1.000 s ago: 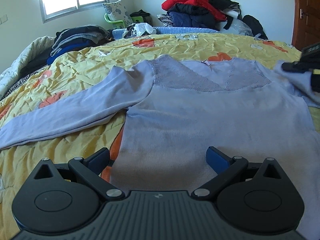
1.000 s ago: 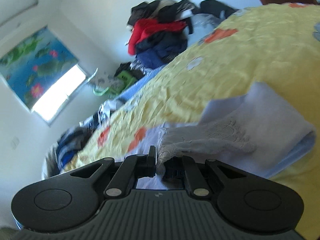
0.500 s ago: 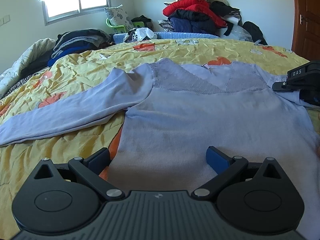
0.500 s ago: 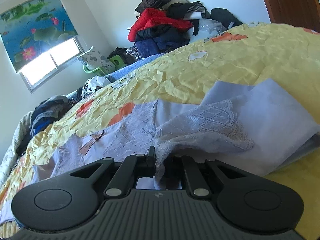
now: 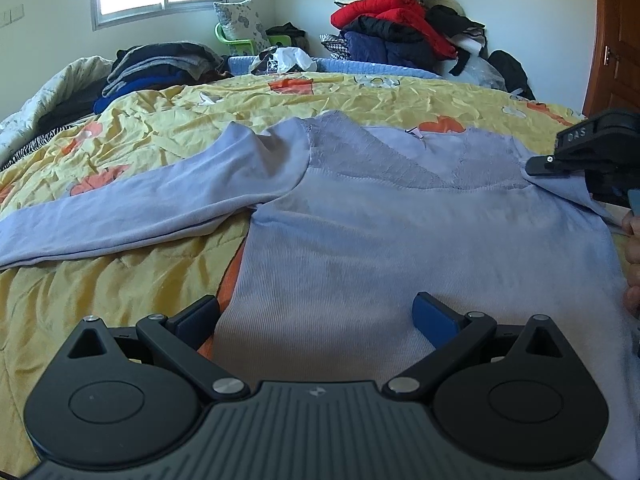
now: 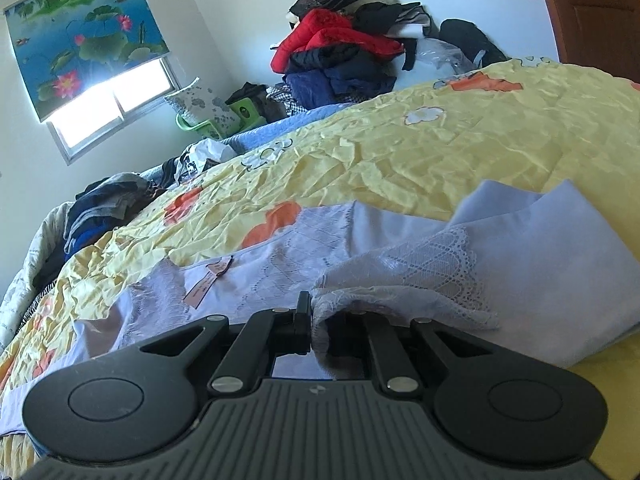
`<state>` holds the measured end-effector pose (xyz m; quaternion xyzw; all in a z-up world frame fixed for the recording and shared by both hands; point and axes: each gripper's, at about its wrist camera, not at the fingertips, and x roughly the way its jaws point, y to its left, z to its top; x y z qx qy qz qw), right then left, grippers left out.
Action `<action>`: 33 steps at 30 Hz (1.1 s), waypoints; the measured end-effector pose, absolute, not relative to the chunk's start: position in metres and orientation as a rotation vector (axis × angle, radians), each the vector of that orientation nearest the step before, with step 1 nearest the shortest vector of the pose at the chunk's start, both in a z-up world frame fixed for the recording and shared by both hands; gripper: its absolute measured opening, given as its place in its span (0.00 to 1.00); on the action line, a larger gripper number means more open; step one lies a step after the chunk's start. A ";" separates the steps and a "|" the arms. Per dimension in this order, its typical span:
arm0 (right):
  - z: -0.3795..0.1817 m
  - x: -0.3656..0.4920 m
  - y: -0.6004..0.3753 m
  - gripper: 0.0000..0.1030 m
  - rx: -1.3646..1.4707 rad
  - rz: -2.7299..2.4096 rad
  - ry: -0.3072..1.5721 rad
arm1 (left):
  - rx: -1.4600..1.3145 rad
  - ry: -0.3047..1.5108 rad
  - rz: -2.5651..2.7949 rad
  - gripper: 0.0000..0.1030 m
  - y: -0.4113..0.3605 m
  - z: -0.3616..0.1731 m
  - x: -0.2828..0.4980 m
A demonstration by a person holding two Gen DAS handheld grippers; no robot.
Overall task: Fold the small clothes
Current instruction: 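Carry the held sleeve across the sweater body with the right gripper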
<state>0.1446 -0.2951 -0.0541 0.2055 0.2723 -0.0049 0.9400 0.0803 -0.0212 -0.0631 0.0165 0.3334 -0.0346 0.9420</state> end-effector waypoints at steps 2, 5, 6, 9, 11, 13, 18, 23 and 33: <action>-0.053 0.147 -0.291 0.11 0.418 -0.005 0.559 | 0.035 0.679 -0.070 1.00 -0.021 -0.063 0.080; -0.052 0.149 -0.281 0.11 0.416 0.012 0.563 | 0.034 0.679 -0.070 1.00 -0.021 -0.063 0.080; -0.051 0.150 -0.278 0.11 0.414 0.020 0.564 | 0.034 0.679 -0.070 1.00 -0.021 -0.063 0.080; -0.051 0.152 -0.268 0.11 0.412 0.038 0.567 | 0.036 0.678 -0.069 1.00 -0.021 -0.063 0.080; -0.051 0.154 -0.264 0.11 0.421 0.045 0.569 | 0.035 0.678 -0.070 1.00 -0.021 -0.063 0.080; -0.051 0.156 -0.260 0.11 0.437 0.045 0.568 | 0.035 0.679 -0.070 1.00 -0.021 -0.063 0.080; -0.059 0.158 -0.253 0.11 0.444 0.037 0.573 | 0.035 0.678 -0.070 1.00 -0.021 -0.063 0.080; -0.064 0.158 -0.254 0.11 0.464 0.037 0.585 | 0.036 0.678 -0.069 1.00 -0.021 -0.063 0.080; -0.060 0.162 -0.241 0.11 0.441 0.074 0.584 | 0.035 0.678 -0.070 1.00 -0.021 -0.063 0.080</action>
